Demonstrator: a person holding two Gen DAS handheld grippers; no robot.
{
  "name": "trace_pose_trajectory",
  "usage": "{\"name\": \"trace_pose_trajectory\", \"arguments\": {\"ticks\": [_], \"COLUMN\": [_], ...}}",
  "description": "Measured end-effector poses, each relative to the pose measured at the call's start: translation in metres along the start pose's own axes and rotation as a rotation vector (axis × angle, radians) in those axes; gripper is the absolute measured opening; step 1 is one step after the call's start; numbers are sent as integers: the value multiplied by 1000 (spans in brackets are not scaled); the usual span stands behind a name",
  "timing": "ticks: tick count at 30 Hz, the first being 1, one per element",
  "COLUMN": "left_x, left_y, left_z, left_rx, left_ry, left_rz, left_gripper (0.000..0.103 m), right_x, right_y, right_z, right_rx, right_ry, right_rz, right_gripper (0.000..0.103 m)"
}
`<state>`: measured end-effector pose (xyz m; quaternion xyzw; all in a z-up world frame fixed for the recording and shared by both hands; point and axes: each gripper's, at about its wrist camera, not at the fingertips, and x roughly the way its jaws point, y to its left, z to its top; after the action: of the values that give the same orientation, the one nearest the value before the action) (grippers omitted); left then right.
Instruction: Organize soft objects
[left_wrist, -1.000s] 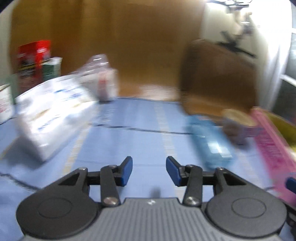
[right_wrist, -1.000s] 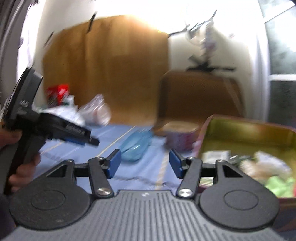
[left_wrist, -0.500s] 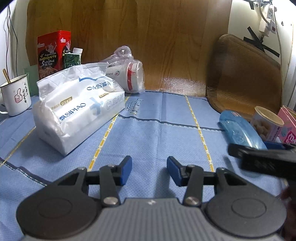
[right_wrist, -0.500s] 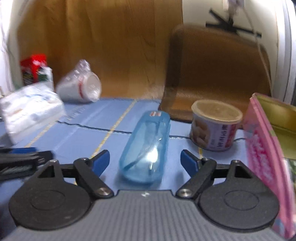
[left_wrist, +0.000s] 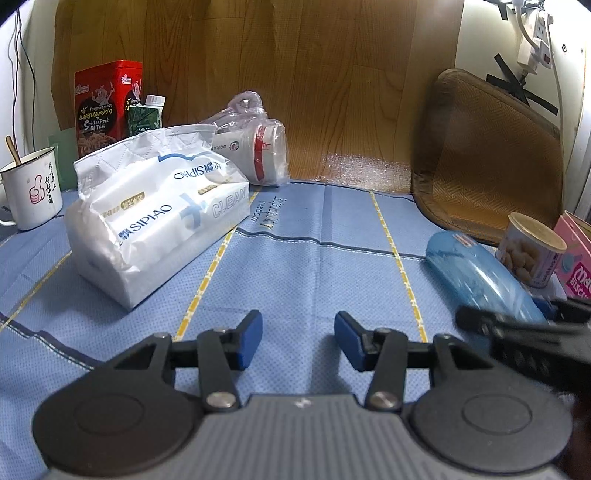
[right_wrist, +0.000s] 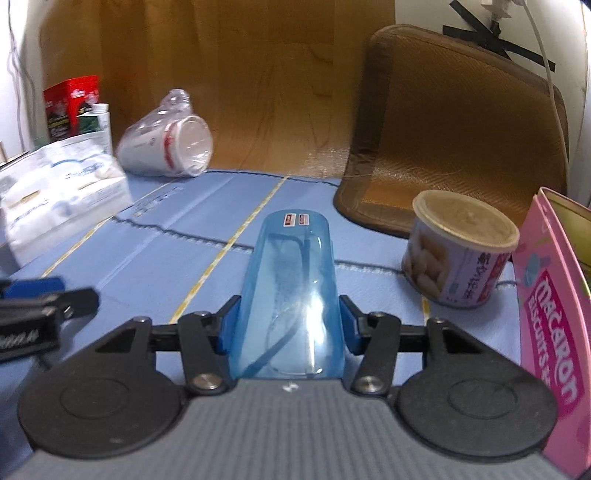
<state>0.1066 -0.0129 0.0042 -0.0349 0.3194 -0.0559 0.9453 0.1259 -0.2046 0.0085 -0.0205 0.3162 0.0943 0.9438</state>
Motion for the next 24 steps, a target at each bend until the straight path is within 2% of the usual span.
{"name": "trace_pose_trajectory", "arguments": {"ticks": [13,20,22,24], "left_x": [0,1,0,-1], "left_y": [-1,-2,-1,2], "left_z": [0,0,0,0], "left_rx": [11,19,15,4], "left_ry": [4,7,7,5], "left_rz": [2,-15,-30,-61], "left_gripper": [51,57,59,63], "right_x": [-80,-115,-124,-131], "right_y": [28,11,9,6], "right_z": [-63,-89,-96,-102], "right_rx": [-135,-162,-187,-207], "right_ry": [-45,-49,-50,-56], "right_rz": [154,263,271,257], "right_gripper": [57,57,57,62]}}
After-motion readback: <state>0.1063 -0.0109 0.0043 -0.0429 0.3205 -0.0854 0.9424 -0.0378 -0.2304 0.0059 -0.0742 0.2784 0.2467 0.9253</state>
